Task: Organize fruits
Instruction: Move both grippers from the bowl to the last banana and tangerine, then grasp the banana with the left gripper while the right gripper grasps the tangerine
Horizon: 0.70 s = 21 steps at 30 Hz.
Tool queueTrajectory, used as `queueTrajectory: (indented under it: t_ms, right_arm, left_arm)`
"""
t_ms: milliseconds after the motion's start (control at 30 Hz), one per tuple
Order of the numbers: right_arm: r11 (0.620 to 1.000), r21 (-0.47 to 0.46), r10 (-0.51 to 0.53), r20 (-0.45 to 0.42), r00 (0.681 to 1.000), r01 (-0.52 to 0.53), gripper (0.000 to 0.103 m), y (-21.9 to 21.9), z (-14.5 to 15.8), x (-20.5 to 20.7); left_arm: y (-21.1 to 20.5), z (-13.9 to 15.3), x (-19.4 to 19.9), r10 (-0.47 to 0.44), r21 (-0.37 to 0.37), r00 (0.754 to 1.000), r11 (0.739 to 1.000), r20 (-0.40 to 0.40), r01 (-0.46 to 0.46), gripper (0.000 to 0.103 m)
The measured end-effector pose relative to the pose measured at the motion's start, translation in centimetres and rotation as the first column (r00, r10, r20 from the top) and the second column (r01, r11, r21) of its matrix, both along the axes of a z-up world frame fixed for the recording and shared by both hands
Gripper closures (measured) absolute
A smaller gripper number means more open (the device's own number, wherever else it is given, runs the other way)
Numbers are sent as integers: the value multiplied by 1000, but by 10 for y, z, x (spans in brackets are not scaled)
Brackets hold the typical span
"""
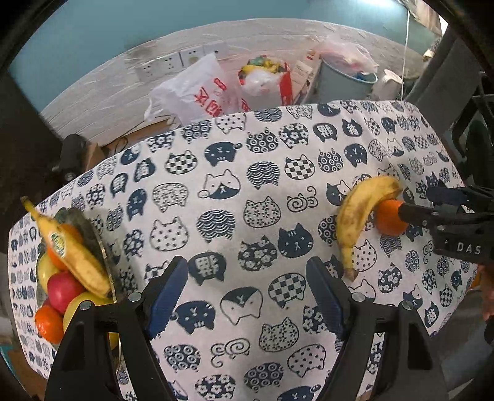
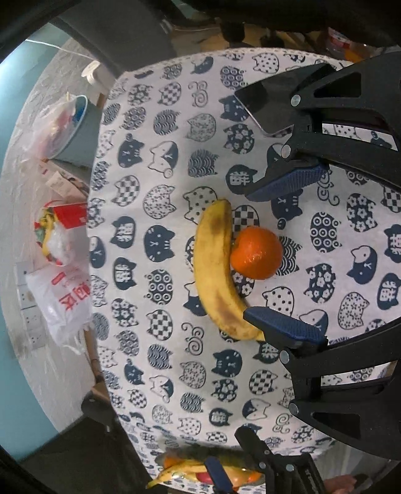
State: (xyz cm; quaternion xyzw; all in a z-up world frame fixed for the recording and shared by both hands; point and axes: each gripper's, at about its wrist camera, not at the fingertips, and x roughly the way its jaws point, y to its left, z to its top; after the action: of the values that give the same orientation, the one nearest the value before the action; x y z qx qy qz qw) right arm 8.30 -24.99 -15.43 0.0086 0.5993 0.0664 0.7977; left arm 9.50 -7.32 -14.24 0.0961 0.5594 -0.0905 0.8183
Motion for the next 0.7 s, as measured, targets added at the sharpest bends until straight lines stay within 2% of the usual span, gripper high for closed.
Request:
queueTrajectory:
  t_ms: [267, 400, 467, 600, 700]
  right_arm:
    - [1000, -13, 3, -55, 998, -3, 33, -3, -34, 10]
    - [1000, 12, 9, -66, 998, -8, 44, -7, -47, 14]
    - [999, 30, 18, -70, 997, -16, 56, -7, -51, 14]
    - [999, 24, 39, -61, 997, -38, 57, -4, -53, 12]
    - [1000, 17, 14, -43, 999, -13, 57, -12, -45, 7]
  left_arm:
    - [-10, -21, 12, -28, 2, 999, 1000, -37, 28, 23]
    - [-14, -29, 18, -28, 3, 998, 1000, -55, 28, 23]
    - [-17, -31, 21, -29, -4, 998, 1000, -59, 29, 23]
    - [-29, -32, 28, -37, -24, 997, 999, -62, 36, 23]
    - [-42, -29, 32, -58, -50, 997, 997, -57, 55, 23]
